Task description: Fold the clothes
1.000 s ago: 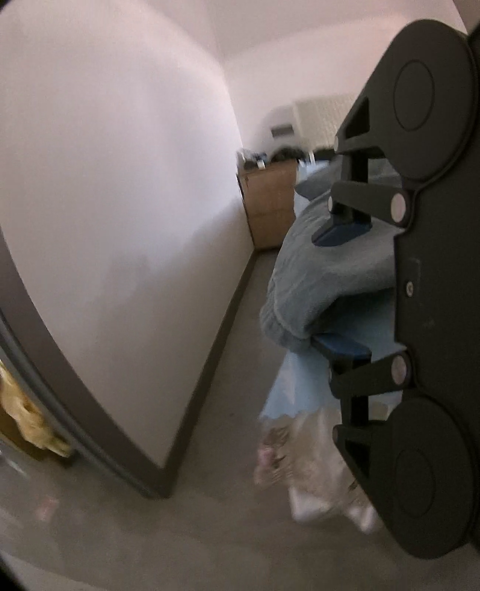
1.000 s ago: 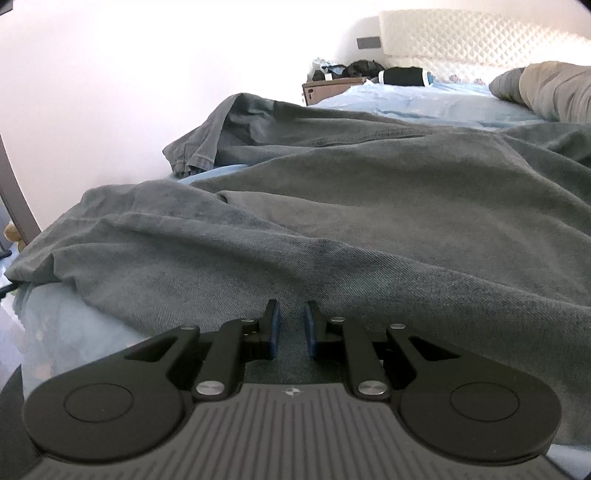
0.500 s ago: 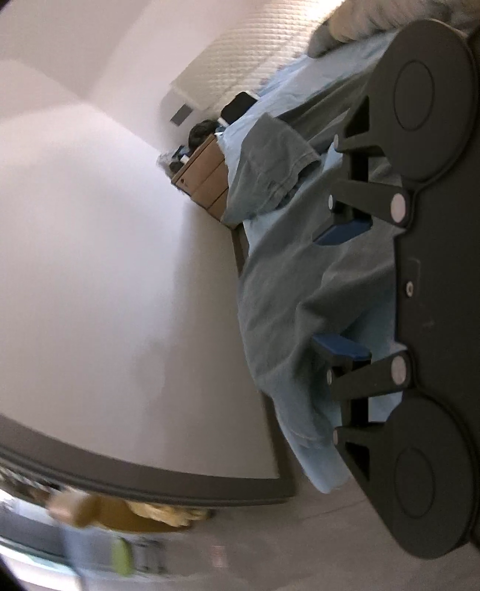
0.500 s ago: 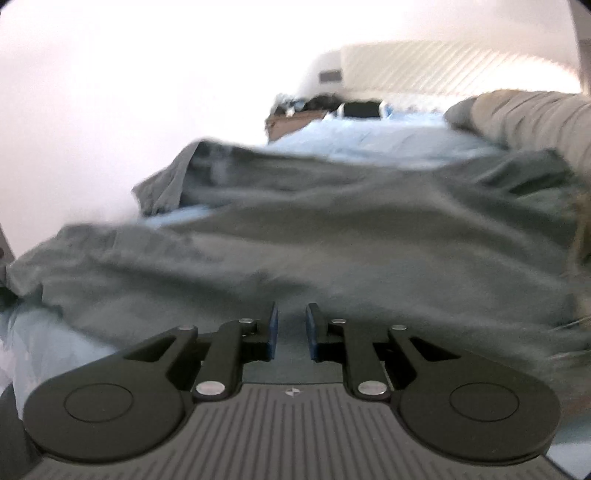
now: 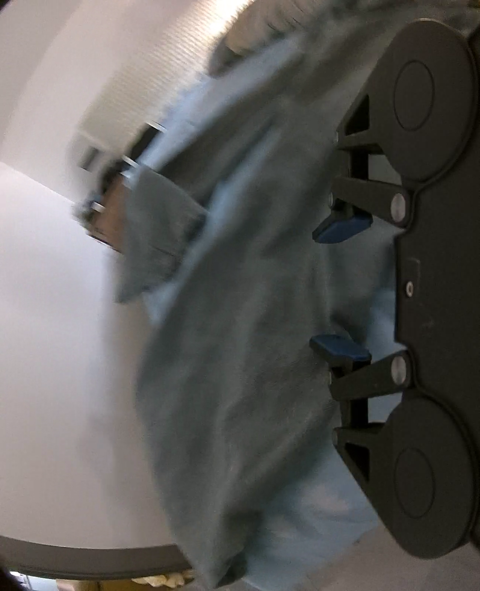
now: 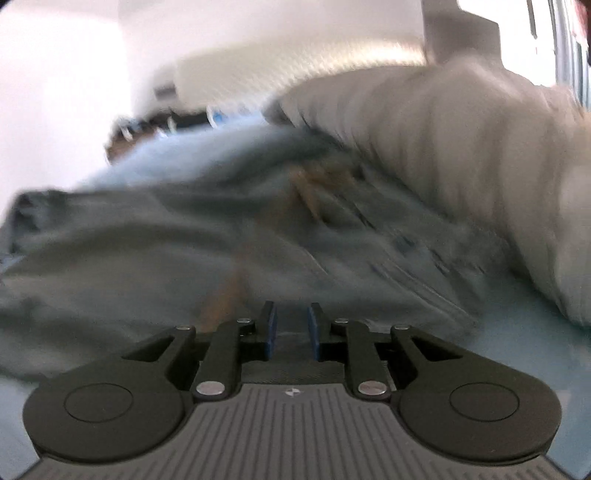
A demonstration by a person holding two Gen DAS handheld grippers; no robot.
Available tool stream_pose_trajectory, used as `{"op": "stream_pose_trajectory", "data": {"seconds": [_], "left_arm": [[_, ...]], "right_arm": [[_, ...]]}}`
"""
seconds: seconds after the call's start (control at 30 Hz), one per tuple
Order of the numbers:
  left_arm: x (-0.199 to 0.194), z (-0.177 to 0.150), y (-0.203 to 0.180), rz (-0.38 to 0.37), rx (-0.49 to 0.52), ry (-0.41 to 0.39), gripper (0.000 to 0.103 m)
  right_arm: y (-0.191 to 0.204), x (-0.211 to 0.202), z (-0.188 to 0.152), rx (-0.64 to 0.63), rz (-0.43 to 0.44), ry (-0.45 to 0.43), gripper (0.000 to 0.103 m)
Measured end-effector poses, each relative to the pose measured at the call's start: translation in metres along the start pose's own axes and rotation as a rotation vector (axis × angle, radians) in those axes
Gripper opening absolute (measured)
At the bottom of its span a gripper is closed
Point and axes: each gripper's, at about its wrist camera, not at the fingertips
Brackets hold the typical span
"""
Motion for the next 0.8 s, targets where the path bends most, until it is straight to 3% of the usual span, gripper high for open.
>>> {"op": "stream_pose_trajectory", "data": {"seconds": [0.03,0.17,0.33,0.43,0.63,0.8], "left_arm": [[0.006,-0.004,-0.003,0.018,0.018,0.009,0.053],[0.007,0.004,-0.012,0.030,0.053,0.024,0.054],[-0.009,0.033,-0.017,0.006,0.062,-0.014,0.055],[-0.009,0.059,-0.032,-0.029,0.119,-0.072,0.064],[0.048,0.112,-0.094,-0.096,0.312,-0.069,0.076],[0.116,0.135,-0.152,-0.047,0.463,-0.026,0.079]], "right_arm": [[-0.006,0.004,-0.006,0.003,0.003,0.038,0.018],[-0.005,-0.004,-0.015,-0.007,0.012,0.009,0.018],[0.016,-0.024,-0.002,-0.008,0.019,-0.126,0.018],[0.041,-0.026,0.011,-0.049,0.055,-0.189,0.019],[0.105,0.026,0.031,-0.082,0.209,-0.144,0.019],[0.143,0.059,0.027,-0.119,0.264,-0.109,0.019]]}}
Point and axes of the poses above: each gripper's, at about its wrist camera, not at the fingertips, and x roughly the way its jaws point, y to its left, z to its top, and after that the axes turned 4 degrees about z, right-handed
